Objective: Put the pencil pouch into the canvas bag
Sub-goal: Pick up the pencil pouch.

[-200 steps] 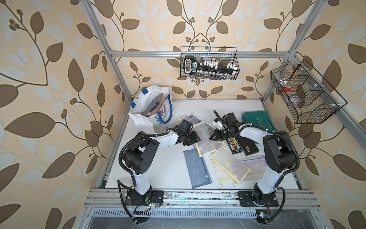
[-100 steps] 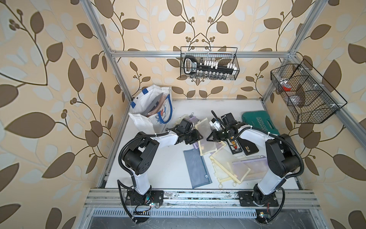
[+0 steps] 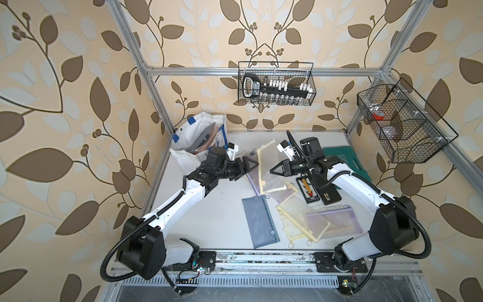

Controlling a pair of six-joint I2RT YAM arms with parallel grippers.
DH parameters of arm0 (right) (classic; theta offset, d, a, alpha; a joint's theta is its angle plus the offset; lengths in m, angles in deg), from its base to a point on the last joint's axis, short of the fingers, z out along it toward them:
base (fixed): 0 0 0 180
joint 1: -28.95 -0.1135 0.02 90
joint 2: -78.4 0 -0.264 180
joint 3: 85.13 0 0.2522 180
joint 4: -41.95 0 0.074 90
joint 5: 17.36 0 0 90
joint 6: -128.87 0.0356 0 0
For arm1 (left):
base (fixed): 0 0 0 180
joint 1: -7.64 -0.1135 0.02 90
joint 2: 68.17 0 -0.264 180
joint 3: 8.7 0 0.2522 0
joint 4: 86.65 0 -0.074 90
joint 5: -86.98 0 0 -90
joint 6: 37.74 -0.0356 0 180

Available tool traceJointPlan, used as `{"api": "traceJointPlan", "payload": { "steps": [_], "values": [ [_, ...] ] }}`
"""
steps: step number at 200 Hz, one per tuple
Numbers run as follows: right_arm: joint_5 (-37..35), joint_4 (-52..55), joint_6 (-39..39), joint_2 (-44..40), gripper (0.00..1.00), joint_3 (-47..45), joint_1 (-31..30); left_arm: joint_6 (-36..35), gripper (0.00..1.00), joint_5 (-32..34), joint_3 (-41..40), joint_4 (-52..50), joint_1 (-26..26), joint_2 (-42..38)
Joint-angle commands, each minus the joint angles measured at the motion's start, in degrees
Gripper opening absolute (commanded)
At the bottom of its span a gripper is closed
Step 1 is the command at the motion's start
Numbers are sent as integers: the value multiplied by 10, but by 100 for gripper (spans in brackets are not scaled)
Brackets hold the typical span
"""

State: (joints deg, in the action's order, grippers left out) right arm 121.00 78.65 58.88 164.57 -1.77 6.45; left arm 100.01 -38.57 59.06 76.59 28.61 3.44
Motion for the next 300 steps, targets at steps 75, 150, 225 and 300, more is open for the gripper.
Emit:
{"api": "traceJointPlan", "payload": {
  "steps": [75, 150, 225, 300],
  "values": [
    [136, -186, 124, -38, 0, 32, -62, 179, 83, -107, -52, 213, -28, -54],
    [99, -138, 107, -1, 0, 60, -66, 195, 31, -92, -49, 243, -29, -99],
    [44, -71, 93, 6, 52, 92, -50, -100, 0, 52, 170, -206, -29, -121],
    [-128, 121, -23, 19, 99, 195, -44, -476, 0, 368, 521, -465, -37, 72]
  ]
}}
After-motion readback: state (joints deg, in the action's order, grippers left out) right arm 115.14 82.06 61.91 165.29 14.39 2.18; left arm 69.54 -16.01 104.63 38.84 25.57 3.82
